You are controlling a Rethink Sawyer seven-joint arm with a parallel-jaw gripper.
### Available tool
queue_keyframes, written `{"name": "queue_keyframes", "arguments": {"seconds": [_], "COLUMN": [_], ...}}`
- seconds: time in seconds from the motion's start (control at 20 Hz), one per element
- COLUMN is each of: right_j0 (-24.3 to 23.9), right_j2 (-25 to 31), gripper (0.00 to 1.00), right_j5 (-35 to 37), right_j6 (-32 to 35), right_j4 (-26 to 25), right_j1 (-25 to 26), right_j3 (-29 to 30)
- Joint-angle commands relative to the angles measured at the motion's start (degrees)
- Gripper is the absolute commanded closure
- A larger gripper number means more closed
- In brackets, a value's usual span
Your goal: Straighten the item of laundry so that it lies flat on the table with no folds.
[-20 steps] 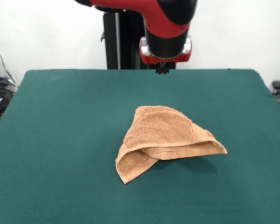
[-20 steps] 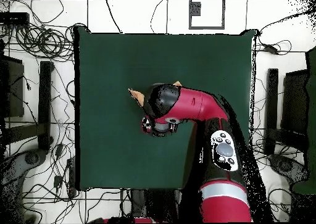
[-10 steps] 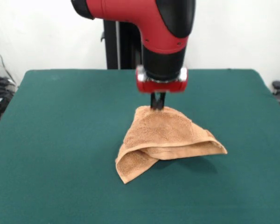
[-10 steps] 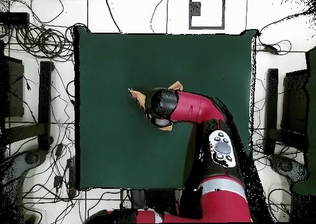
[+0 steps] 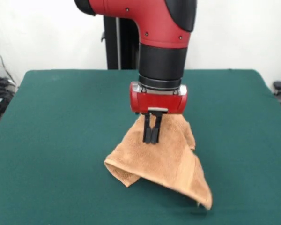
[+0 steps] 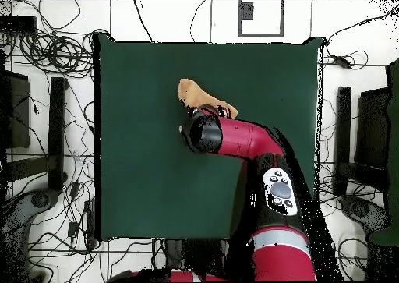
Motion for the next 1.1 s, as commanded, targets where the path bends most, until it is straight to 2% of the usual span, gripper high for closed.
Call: {"name": "queue_keyframes", "arguments": {"seconds": [0.05, 0.5, 0.8, 1.1], "right_j0": [3.5, 3.6, 3.8, 3.8], "right_j2": [-1.4, -1.8, -2.0, -1.9], "gripper": [1.00, 1.00, 1.00, 1.00], "right_j5": [9.0, 10.2, 14.6, 14.4], "right_j6": [10.5, 10.8, 10.2, 9.9], "right_j4": [1.2, 1.4, 1.5, 1.3], "right_j1": [-0.3, 0.2, 0.7, 0.8], "right_j3": [3.4, 3.3, 2.2, 2.2]}}
